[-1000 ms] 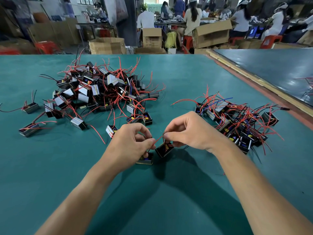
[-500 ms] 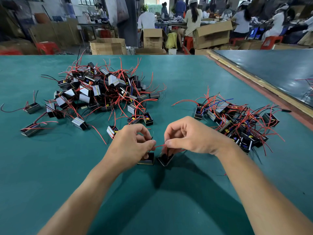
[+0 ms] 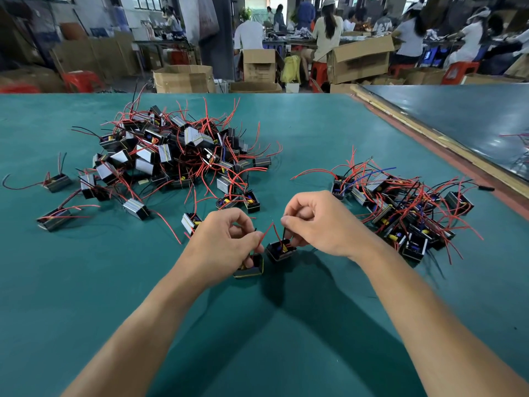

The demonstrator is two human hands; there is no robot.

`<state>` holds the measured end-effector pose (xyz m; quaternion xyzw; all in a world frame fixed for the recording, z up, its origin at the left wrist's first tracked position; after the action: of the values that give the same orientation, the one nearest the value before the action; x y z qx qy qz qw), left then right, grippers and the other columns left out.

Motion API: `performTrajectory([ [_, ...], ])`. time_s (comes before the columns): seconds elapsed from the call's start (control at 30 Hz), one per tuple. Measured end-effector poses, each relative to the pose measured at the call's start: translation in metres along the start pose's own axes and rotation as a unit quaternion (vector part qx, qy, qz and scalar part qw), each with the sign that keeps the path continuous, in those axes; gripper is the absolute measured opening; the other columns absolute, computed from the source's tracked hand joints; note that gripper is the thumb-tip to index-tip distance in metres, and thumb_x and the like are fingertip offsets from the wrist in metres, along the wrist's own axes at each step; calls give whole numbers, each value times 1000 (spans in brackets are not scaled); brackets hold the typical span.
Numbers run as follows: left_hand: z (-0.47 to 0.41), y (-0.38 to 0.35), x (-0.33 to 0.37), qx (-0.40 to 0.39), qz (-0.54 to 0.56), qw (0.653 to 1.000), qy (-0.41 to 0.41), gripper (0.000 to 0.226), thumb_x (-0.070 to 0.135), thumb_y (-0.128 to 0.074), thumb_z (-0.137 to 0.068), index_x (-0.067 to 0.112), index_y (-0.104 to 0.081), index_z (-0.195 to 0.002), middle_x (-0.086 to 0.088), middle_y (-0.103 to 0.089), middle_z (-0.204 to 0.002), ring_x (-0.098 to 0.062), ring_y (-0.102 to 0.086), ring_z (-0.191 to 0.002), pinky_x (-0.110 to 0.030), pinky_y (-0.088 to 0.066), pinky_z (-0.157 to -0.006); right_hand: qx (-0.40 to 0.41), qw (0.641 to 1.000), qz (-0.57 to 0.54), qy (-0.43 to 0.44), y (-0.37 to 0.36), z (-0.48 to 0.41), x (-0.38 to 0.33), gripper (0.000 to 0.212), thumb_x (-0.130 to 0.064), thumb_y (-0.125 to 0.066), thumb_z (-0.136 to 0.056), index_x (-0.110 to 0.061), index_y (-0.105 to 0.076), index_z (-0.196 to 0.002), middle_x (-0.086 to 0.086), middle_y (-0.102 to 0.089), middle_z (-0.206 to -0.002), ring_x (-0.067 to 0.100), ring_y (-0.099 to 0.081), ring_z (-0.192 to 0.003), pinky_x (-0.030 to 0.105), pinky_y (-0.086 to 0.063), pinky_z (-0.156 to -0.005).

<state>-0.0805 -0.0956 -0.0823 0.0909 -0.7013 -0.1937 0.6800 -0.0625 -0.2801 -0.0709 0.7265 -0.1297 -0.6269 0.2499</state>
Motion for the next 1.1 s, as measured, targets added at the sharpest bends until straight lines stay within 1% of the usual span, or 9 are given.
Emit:
performTrajectory([
  [0.27, 1, -1, 2, -30, 13, 999, 21, 21, 10, -63, -93, 11, -50, -77, -5, -73, -66, -18, -59, -47, -24, -47, -52, -30, 999, -41, 12, 0, 2, -4, 13, -7, -66, -92, -7, -63, -80, 4, -71, -65, 21, -72, -61, 25, -54, -57],
  [0.4, 0, -1, 0, -18, 11, 999, 24, 22, 9, -60, -95, 12, -49, -76, -3, -69, -59, -15, -56, -43, -22, -46, -47, -37, 998, -42, 30, 2, 2, -3, 13, -9, -68, -90, -10, -66, -78, 5, -71, -67, 22, -70, -62, 30, -56, -58],
  [0.47, 0, -1, -1, -12, 8, 1000, 24, 22, 9, -60, -95, 12, -48, -77, -3, -68, -58, -14, -55, -42, -22, -46, -46, -59, 996, -25, 54, 2, 4, -6, 9, -19, -74, -84, -15, -70, -77, 4, -71, -72, 20, -60, -59, 33, -50, -60],
  [0.57, 0, -2, -1, -7, 8, 1000, 24, 20, 9, -60, -94, 12, -49, -78, -3, -68, -57, -13, -54, -41, -22, -46, -45, -96, 994, -24, 56, -3, 7, -8, 10, -34, -77, -73, -25, -75, -77, 19, -74, -91, 22, -58, -66, 40, -51, -66],
  [0.63, 0, -2, 0, -5, 10, 1000, 22, 20, 9, -60, -94, 12, -49, -78, -3, -68, -57, -12, -53, -41, -22, -46, -45, -92, 993, -34, 69, -5, 7, -11, 4, -24, -81, -73, -25, -77, -75, 15, -76, -90, 19, -66, -71, 49, -57, -77],
  [0.7, 1, -1, 1, -4, 13, 1000, 17, 20, 9, -60, -94, 11, -49, -78, -3, -68, -57, -13, -53, -41, -23, -46, -46, -74, 994, -29, 81, -6, 7, -14, 8, -15, -84, -75, -21, -78, -73, 10, -77, -83, 26, -71, -72, 50, -57, -78],
  [0.8, 2, -1, 2, 0, 24, 1000, 9, 19, 8, -59, -95, 11, -50, -79, -4, -67, -57, -14, -52, -42, -23, -46, -46, -53, 995, -5, 88, -8, 6, -15, 10, -16, -86, -74, -22, -79, -70, 6, -76, -74, 34, -71, -74, 47, -57, -70],
  [0.97, 1, 1, 4, 14, 31, 999, -5, 19, 8, -60, -94, 12, -49, -78, -4, -67, -57, -15, -51, -41, -20, -43, -43, -29, 995, 22, 98, -12, 7, -16, 15, -14, -85, -74, -21, -74, -68, -4, -72, -64, 4, -62, -56, 27, -52, -59],
  [1.1, 1, 1, 4, 18, 33, 999, -6, 21, 9, -60, -94, 14, -49, -78, -3, -67, -57, -15, -51, -41, -20, -42, -43, -22, 995, 17, 96, -10, 6, -14, 22, -6, -81, -74, -21, -64, -72, -3, -73, -69, 16, -66, -59, 31, -53, -62],
])
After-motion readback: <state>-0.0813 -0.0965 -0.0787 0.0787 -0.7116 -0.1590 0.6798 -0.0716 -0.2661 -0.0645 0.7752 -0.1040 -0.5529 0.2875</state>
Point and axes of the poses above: each hand's wrist, its own z-axis away from the middle knuckle, its own y-axis out of the back of the hand, x = y × z, the point moved 4 cm from there along -z, towards the middle knuckle
